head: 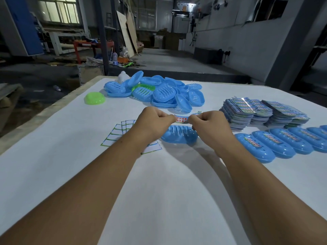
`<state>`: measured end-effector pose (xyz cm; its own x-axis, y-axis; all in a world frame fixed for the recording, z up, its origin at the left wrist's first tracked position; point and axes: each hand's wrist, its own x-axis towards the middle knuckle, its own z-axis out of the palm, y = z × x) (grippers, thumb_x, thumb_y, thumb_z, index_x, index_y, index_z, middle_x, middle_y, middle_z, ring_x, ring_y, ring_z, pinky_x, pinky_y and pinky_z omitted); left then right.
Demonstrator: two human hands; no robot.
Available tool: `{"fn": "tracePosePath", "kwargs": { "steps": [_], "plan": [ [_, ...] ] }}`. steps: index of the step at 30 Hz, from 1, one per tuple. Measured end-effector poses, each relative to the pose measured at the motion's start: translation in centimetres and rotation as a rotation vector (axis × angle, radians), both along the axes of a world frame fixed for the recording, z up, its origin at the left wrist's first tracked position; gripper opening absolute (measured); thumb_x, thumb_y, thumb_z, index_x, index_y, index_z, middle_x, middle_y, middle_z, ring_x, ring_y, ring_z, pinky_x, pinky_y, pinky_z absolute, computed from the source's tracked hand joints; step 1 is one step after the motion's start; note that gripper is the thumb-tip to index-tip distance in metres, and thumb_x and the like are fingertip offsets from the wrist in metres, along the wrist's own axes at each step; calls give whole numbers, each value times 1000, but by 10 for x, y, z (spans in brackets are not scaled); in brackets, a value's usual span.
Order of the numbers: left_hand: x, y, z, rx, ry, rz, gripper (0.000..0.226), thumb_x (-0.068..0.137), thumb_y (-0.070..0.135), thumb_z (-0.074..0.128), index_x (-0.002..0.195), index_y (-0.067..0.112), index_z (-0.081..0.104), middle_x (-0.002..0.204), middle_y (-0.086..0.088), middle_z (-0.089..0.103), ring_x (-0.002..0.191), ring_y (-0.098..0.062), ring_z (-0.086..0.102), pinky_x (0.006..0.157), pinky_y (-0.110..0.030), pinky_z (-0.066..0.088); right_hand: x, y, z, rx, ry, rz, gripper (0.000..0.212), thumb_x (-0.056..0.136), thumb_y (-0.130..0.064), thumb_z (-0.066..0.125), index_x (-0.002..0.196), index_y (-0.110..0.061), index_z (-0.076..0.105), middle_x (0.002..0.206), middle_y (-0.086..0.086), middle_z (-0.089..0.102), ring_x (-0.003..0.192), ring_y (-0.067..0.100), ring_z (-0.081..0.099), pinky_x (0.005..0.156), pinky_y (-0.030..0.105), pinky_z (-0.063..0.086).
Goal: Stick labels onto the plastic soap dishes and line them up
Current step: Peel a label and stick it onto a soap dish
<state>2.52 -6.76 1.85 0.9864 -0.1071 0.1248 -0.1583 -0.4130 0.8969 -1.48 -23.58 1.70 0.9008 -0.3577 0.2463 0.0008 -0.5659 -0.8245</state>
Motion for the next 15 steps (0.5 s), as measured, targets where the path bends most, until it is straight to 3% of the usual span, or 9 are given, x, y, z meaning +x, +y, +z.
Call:
{"fn": "tracePosePath", "kwargs": {
  "steps": [3,6,10,15],
  "plan": [
    [1,-1,-6,48,36,-3,34,81,49,77,76,16,75,47,13,58,35,-1,46,47,-19,38,0,-3,-2,16,11,38,49,81,-33,73,50,-7,46,46,-3,35,46,14,27,46,23,27],
    [4,-1,-10,104,32,12,34,83,41,75,76,7,74,44,6,48,40,-14,39,47,-21,33,1,-4,-5,-61,52,55,45,83,-32,76,51,-14,50,44,-4,30,43,13,22,39,21,21],
    [3,0,-10,211,31,5,28,83,37,70,76,11,76,33,7,40,29,-11,33,40,-20,27,4,-2,-9,-141,83,29,44,82,-33,74,62,3,61,54,8,41,51,16,31,51,30,28],
    [1,-1,-11,247,15,13,26,81,35,69,73,11,76,40,4,44,42,-20,38,43,-22,31,5,-1,-11,-160,88,20,31,80,-33,74,66,-5,74,65,21,63,52,15,42,53,29,36]
  ]
}}
